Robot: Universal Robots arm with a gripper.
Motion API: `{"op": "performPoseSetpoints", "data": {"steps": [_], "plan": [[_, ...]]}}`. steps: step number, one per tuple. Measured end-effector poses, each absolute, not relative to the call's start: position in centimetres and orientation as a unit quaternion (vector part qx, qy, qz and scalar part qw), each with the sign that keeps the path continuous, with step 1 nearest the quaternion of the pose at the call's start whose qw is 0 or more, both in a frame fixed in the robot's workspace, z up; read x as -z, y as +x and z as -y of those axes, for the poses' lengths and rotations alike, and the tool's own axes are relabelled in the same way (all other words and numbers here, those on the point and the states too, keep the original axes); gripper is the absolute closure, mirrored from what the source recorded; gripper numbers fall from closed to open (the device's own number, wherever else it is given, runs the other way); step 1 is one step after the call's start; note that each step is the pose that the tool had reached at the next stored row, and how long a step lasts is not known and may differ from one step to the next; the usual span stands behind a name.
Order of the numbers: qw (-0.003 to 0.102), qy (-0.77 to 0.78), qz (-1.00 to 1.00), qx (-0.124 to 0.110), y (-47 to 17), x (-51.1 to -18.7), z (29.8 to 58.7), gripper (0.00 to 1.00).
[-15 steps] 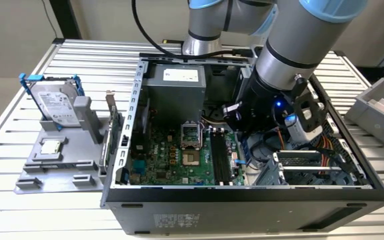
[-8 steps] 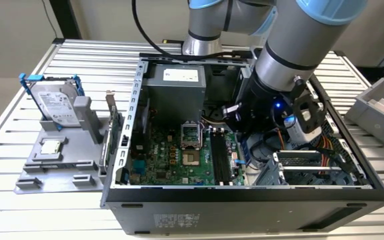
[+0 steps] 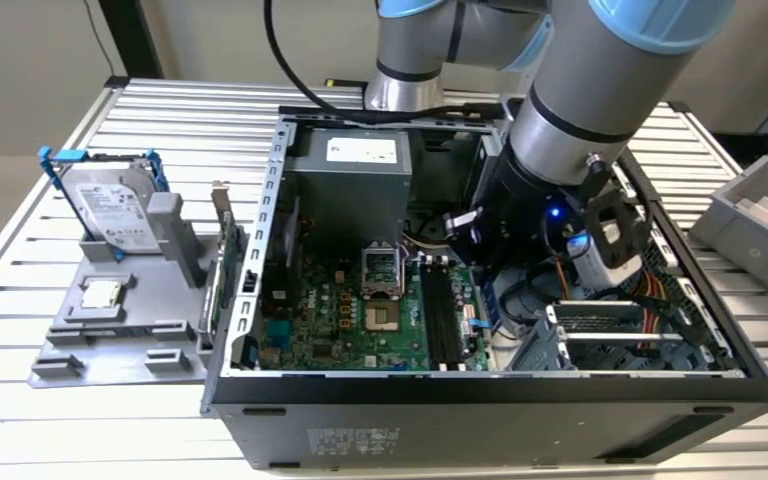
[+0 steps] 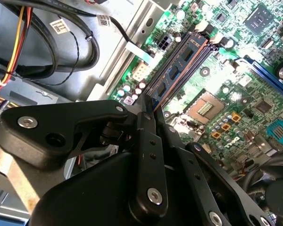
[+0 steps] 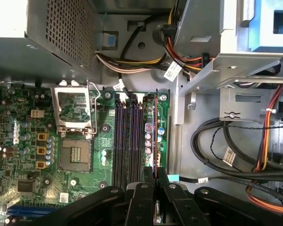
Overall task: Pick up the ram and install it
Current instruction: 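Insert the ram into the slot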
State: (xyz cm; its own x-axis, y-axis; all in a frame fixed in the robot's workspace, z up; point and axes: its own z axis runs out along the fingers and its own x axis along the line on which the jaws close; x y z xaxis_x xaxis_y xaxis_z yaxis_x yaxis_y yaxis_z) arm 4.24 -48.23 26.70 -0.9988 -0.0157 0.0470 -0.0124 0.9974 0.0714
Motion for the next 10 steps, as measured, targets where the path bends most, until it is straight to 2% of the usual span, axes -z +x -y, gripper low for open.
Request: {"op": "performPoseSetpoints", "data": {"steps": [10], "plan": [[0.024,0.007,0.999,0.036,4.24,-26.47,48.23,1.00]]}}
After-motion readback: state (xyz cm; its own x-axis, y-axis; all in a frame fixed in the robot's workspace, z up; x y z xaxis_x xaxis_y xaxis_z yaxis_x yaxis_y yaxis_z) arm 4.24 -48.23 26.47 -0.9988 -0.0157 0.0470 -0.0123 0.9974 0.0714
